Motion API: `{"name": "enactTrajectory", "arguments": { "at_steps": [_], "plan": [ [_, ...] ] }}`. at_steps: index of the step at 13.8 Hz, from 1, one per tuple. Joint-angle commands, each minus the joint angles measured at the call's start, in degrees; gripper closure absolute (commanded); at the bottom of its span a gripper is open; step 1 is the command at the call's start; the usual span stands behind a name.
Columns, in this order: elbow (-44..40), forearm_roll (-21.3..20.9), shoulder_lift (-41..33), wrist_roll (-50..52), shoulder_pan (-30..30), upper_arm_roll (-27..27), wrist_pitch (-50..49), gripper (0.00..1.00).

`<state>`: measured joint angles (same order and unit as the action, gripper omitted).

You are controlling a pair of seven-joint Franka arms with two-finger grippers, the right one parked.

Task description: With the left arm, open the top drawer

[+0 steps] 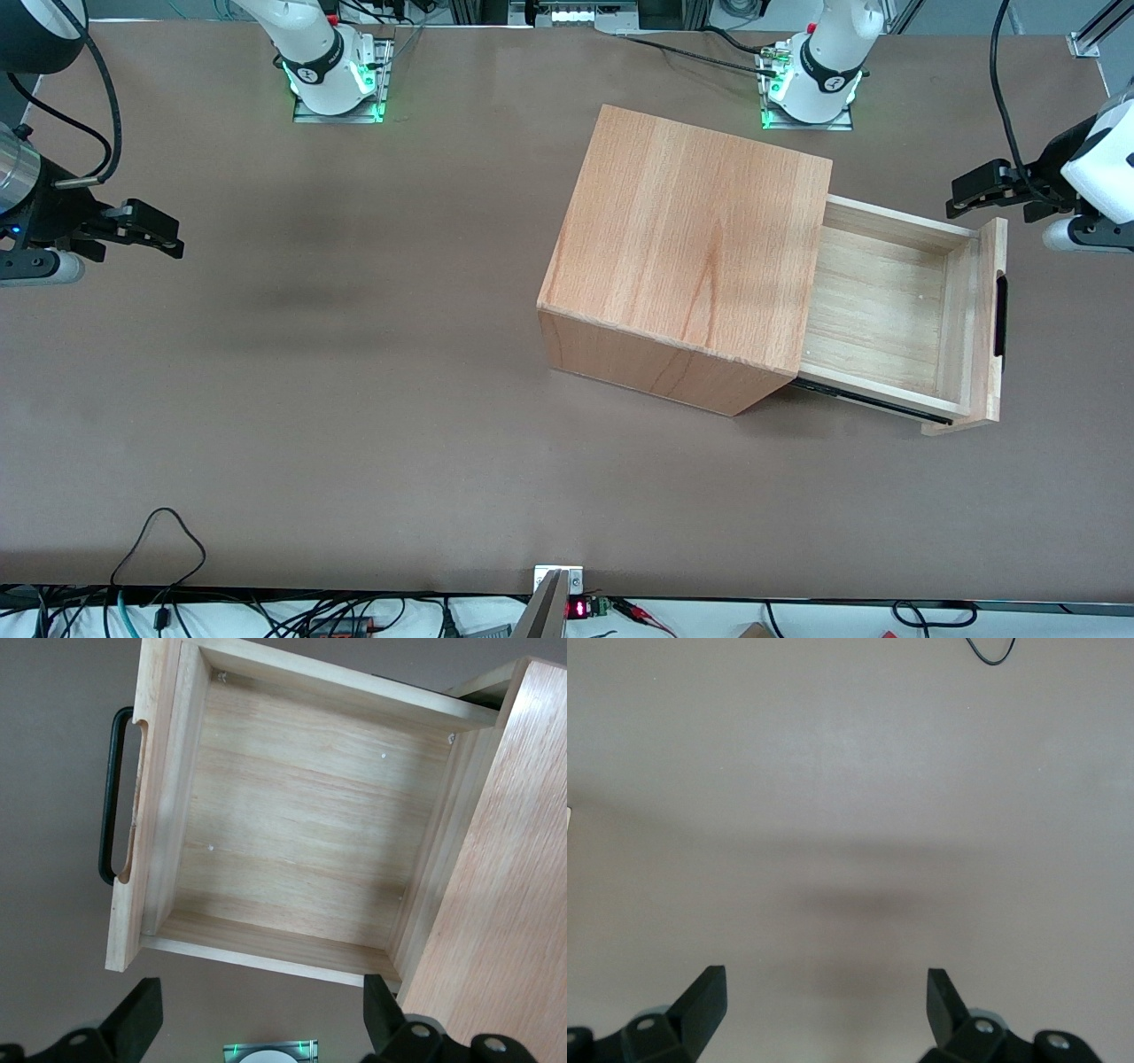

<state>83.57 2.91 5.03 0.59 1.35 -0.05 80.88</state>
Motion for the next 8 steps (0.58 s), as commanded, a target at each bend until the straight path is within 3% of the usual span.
{"name": "enactTrajectory", "arguments": {
  "at_steps": [1, 8],
  "plan": [
    [7.21, -1.59, -5.02, -1.38, -0.03, -0.3, 3.93, 0.0],
    [6.96, -1.59, -5.03, -1.2, -0.03, -0.74, 3.67, 0.0]
  ]
}}
